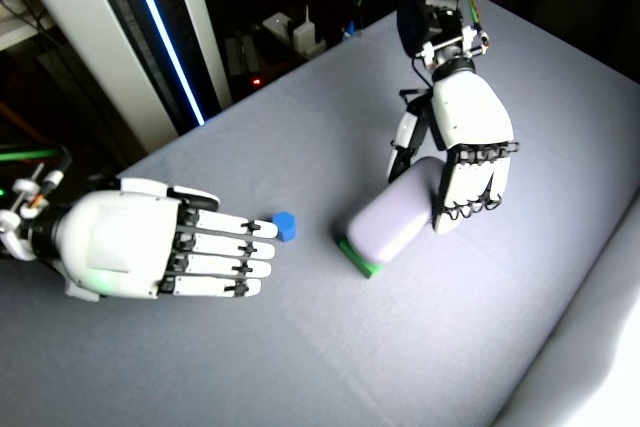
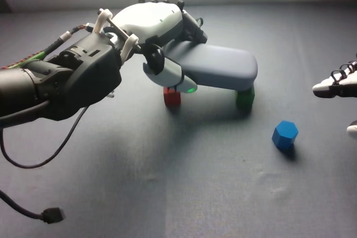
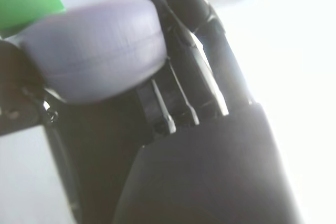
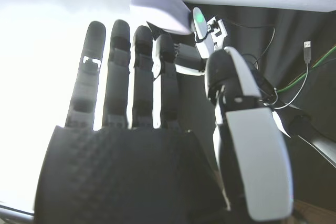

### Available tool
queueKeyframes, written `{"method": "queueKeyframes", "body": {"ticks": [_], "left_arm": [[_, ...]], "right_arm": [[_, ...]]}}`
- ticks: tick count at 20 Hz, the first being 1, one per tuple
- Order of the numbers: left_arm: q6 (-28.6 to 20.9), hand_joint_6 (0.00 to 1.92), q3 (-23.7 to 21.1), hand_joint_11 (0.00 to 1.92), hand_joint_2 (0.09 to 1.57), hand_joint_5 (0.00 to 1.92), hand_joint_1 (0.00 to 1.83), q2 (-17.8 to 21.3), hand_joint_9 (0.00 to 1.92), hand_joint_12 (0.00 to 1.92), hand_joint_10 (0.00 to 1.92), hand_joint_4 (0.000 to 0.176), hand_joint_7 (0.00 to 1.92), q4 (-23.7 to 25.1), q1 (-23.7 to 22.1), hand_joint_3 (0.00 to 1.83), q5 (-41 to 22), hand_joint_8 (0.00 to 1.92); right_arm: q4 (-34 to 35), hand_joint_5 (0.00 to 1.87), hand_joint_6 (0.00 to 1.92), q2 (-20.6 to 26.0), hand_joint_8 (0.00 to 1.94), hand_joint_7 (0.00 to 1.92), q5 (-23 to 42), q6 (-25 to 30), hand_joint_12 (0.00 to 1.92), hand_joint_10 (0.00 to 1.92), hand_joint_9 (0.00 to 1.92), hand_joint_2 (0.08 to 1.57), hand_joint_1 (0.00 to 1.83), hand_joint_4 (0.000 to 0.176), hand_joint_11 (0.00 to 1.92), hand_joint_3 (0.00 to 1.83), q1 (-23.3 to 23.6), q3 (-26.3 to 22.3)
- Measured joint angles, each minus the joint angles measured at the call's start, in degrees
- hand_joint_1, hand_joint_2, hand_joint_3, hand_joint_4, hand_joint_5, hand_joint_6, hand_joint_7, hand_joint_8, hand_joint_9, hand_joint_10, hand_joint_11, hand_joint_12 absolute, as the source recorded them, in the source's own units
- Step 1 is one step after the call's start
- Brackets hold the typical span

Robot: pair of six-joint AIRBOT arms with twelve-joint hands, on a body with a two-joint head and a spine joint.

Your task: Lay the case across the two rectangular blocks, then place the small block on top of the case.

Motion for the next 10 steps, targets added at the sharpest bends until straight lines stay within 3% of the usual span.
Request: {"method": "queueKeyframes", "body": {"ticks": [8,9,10], "left_arm": [[0.0,0.0,0.0,0.45,0.91,0.69,1.07,0.0,0.85,1.19,0.18,0.0,0.87,0.0,0.0,0.0,0.4,0.0],[0.0,0.0,0.0,0.36,0.89,0.52,1.0,0.0,0.74,1.11,0.09,0.025,0.68,0.0,0.0,0.0,0.4,0.0],[0.0,0.0,0.0,0.36,0.89,0.52,1.0,0.0,0.74,1.11,0.09,0.025,0.68,0.0,0.0,0.0,0.4,0.0]], "right_arm": [[0.0,0.5,0.0,0.0,0.0,0.49,0.0,0.0,0.87,0.01,0.47,1.33,0.61,0.0,0.13,0.0,0.0,0.0],[0.0,0.48,0.0,0.0,0.0,0.46,0.0,0.0,0.91,0.0,0.44,1.34,0.59,0.0,0.08,0.0,0.0,0.0],[0.0,0.48,0.0,0.0,0.0,0.46,0.0,0.0,0.91,0.0,0.44,1.34,0.59,0.0,0.08,0.0,0.0,0.0]]}}
